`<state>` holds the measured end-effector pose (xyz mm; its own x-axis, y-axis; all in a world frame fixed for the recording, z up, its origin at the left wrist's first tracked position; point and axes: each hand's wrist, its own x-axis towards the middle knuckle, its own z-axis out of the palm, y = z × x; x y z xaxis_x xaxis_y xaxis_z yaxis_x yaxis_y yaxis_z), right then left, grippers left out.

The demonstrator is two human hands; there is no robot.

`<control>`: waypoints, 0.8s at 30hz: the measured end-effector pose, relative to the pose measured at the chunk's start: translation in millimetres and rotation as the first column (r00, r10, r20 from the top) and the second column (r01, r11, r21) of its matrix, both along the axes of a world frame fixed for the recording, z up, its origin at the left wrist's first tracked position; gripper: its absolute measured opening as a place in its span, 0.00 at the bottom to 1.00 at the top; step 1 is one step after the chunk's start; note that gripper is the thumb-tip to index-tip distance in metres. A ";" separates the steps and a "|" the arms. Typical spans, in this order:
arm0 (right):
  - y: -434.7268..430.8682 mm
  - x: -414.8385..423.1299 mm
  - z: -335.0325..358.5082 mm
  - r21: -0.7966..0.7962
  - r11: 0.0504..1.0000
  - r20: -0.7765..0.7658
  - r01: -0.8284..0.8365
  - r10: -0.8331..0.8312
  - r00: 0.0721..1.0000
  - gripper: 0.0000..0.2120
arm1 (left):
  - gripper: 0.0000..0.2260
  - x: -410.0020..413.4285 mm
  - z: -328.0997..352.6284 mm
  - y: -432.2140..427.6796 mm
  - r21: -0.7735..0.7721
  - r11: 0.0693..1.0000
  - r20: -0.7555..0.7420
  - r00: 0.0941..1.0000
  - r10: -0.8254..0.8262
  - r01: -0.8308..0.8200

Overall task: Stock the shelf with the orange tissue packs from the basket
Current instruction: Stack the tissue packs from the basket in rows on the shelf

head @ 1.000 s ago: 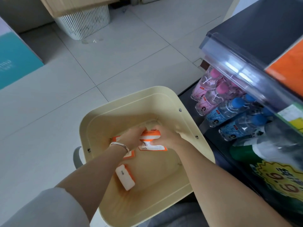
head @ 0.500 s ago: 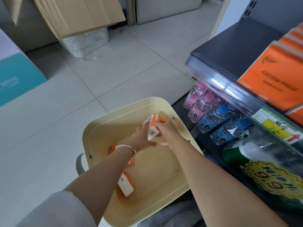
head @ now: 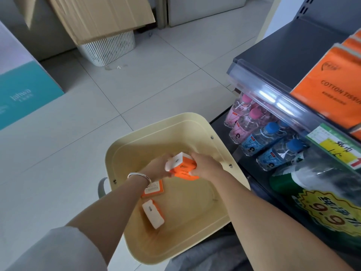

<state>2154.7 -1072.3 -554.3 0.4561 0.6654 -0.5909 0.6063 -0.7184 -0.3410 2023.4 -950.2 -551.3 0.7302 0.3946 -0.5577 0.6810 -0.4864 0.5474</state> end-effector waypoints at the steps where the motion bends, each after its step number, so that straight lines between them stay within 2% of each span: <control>1: -2.3 -0.4 -1.5 -0.024 1.000 -0.007 0.010 -0.010 1.000 0.22 | 0.28 -5.7 -8.4 0.2 0.027 1.000 -0.067 0.998 -0.009 0.011; 6: -7.5 -1.4 -7.3 -0.122 0.992 -0.045 -0.025 0.019 0.999 0.14 | 0.23 -36.4 -56.0 -10.5 0.065 0.992 -0.432 0.899 -0.067 0.105; 9: -2.7 -3.6 -15.9 -0.112 0.993 -0.076 -0.032 0.024 0.997 0.14 | 0.23 -44.1 -78.1 -18.0 0.066 0.994 -0.530 0.847 -0.043 0.092; 14: 0.6 -8.1 -31.9 -0.107 0.991 -0.079 -0.085 0.076 0.994 0.16 | 0.26 -38.4 -103.9 -26.2 0.041 0.997 -0.573 0.819 -0.027 0.061; 20: 2.6 -9.8 -41.0 -0.095 0.990 -0.062 -0.101 0.096 0.993 0.16 | 0.28 -32.5 -119.7 -37.9 0.054 0.981 -0.608 0.785 -0.116 0.187; 24: 2.5 -6.5 -33.7 -0.104 0.994 -0.058 -0.043 0.037 0.998 0.12 | 0.29 -24.0 -105.5 -38.2 0.067 0.988 -0.559 0.826 -0.076 0.137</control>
